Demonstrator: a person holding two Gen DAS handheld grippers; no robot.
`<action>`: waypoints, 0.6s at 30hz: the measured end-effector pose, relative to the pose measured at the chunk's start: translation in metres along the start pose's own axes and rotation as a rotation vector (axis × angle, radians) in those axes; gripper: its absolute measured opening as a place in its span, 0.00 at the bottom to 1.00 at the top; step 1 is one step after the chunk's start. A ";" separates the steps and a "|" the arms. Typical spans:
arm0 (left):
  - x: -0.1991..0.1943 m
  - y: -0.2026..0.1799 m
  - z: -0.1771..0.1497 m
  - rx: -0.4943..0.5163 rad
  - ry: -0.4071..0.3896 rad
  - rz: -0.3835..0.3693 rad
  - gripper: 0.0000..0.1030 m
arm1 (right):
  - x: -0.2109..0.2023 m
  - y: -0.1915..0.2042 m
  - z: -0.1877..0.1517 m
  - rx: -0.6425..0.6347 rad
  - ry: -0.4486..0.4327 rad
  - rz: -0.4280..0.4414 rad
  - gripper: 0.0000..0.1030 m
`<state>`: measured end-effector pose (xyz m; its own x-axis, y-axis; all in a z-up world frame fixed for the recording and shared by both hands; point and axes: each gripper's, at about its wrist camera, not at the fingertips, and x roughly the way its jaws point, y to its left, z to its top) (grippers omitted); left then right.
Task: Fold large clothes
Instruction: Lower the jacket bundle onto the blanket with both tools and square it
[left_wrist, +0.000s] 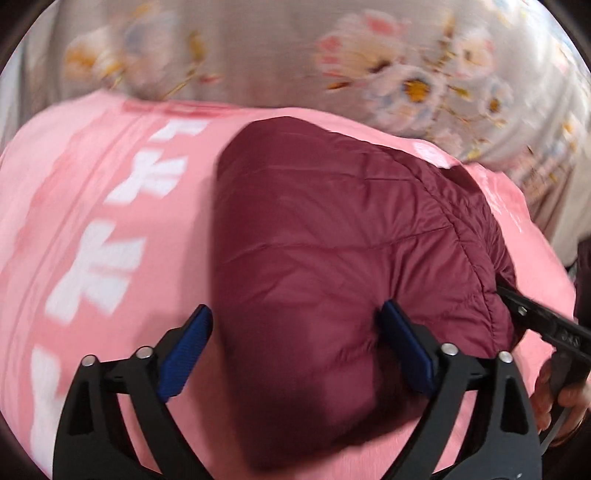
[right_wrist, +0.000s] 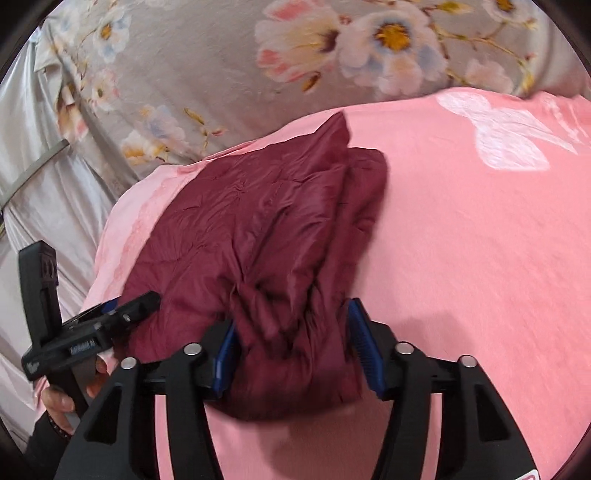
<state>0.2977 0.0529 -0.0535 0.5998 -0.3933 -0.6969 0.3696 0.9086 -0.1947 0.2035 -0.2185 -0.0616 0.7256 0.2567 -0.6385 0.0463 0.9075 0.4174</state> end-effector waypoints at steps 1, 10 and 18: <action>-0.010 0.004 -0.002 -0.014 0.009 0.017 0.89 | -0.010 -0.002 -0.001 0.010 -0.004 -0.018 0.55; -0.066 -0.026 0.031 0.021 -0.052 0.363 0.90 | -0.051 0.069 0.030 -0.179 -0.042 -0.142 0.15; -0.011 -0.060 0.035 0.029 -0.003 0.479 0.90 | 0.003 0.086 0.024 -0.311 0.000 -0.332 0.14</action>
<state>0.2937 -0.0019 -0.0095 0.7092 0.0687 -0.7016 0.0702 0.9834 0.1672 0.2266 -0.1474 -0.0120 0.7062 -0.0651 -0.7050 0.0680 0.9974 -0.0240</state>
